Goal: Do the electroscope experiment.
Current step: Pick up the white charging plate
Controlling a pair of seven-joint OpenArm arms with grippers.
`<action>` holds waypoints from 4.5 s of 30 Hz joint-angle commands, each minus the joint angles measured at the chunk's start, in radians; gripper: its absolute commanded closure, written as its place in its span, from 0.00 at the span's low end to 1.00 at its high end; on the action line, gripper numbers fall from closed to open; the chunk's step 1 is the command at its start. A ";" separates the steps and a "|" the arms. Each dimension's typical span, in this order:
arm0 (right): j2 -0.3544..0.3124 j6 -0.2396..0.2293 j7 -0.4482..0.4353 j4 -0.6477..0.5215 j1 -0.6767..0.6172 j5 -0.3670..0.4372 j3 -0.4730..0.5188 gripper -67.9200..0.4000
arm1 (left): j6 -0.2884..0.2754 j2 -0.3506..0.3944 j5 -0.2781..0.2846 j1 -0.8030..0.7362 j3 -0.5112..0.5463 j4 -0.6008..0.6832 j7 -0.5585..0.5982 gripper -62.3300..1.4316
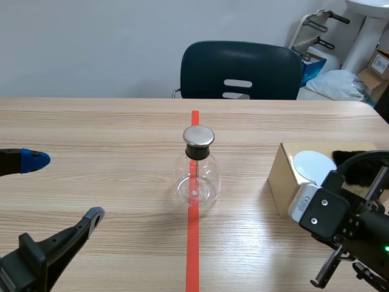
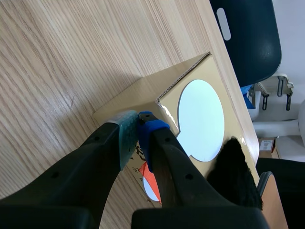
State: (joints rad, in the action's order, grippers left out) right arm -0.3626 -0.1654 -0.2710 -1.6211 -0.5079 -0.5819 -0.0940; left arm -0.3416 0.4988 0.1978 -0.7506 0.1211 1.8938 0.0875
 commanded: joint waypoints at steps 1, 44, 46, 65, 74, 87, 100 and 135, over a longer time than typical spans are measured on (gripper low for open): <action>-0.011 0.007 0.000 -0.005 0.012 0.011 -0.001 0.98 | 0.002 -0.004 0.003 0.000 0.005 0.020 0.021 0.00; -0.011 0.007 0.018 -0.005 0.012 0.011 -0.001 0.98 | 0.002 -0.004 0.003 0.000 0.005 0.020 0.021 0.00; -0.011 0.007 0.018 -0.005 0.012 0.011 -0.001 0.98 | 0.002 -0.004 0.003 0.000 0.005 0.020 0.021 0.00; -0.014 0.007 0.043 -0.064 0.003 0.037 0.008 0.98 | 0.002 -0.004 0.003 0.000 0.005 0.020 0.021 0.00; -0.014 0.007 0.066 -0.252 -0.109 0.034 0.058 0.98 | 0.002 -0.002 0.003 0.000 0.005 0.020 0.021 0.00; -0.014 0.119 0.016 -0.360 -0.374 -0.124 0.168 0.98 | 0.002 -0.002 0.003 0.000 0.005 0.020 0.021 0.00; -0.014 0.202 0.018 -0.323 -0.426 -0.274 0.251 0.92 | 0.002 0.001 0.002 -0.003 0.005 0.020 0.020 0.00; 0.142 0.734 -0.096 0.306 -0.008 -0.616 0.114 0.08 | 0.002 0.001 0.002 -0.003 0.005 0.020 0.021 0.00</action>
State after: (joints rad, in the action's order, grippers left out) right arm -0.2104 0.5606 -0.3660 -1.2930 -0.5278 -1.2072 0.0170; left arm -0.3416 0.4992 0.1940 -0.7506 0.1211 1.8938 0.0875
